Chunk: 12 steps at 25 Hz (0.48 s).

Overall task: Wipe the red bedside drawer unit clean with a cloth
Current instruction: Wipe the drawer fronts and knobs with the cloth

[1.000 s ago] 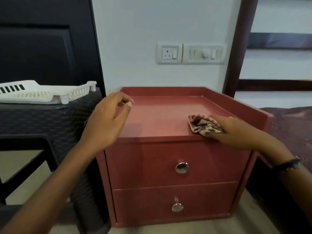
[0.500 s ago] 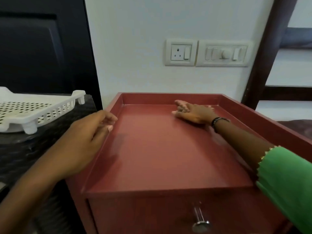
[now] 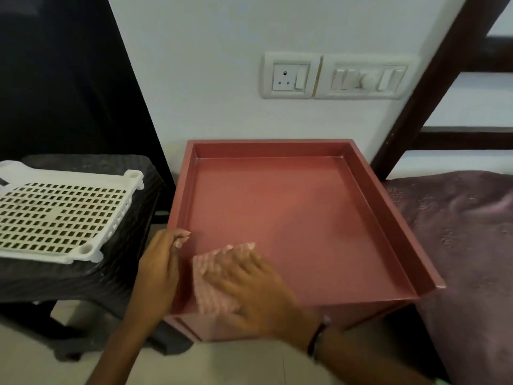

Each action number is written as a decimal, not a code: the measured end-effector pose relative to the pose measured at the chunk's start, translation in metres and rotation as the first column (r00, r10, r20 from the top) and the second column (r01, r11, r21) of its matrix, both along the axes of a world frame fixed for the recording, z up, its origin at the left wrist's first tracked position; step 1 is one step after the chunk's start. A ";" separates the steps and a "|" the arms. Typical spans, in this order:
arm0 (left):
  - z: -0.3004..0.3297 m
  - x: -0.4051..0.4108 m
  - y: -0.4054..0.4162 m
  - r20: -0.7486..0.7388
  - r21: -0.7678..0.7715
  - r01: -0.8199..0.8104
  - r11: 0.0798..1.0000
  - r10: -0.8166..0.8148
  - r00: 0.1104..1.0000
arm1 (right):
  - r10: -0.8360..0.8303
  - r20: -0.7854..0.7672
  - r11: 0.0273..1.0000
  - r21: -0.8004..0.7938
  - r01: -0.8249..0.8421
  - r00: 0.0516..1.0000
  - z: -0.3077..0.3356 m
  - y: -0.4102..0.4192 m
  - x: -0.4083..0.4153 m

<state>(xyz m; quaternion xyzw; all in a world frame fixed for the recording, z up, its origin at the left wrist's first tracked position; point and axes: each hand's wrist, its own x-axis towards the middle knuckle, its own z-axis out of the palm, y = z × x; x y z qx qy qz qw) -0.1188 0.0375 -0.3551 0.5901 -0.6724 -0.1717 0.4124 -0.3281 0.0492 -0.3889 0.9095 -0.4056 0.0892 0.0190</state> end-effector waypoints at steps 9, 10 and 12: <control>0.006 -0.038 0.114 -0.145 0.172 0.010 0.985 0.015 0.989 | -0.793 -0.069 0.593 0.137 0.793 0.605 0.014 0.009 -0.162; 0.006 -0.040 0.125 -0.151 0.208 0.013 0.978 0.019 0.988 | -0.824 -0.037 0.554 0.156 0.818 0.565 0.014 0.025 -0.149; 0.007 -0.042 0.137 -0.166 0.298 -0.005 0.955 0.057 0.984 | -0.848 0.015 0.520 0.206 0.829 0.529 0.015 0.046 -0.112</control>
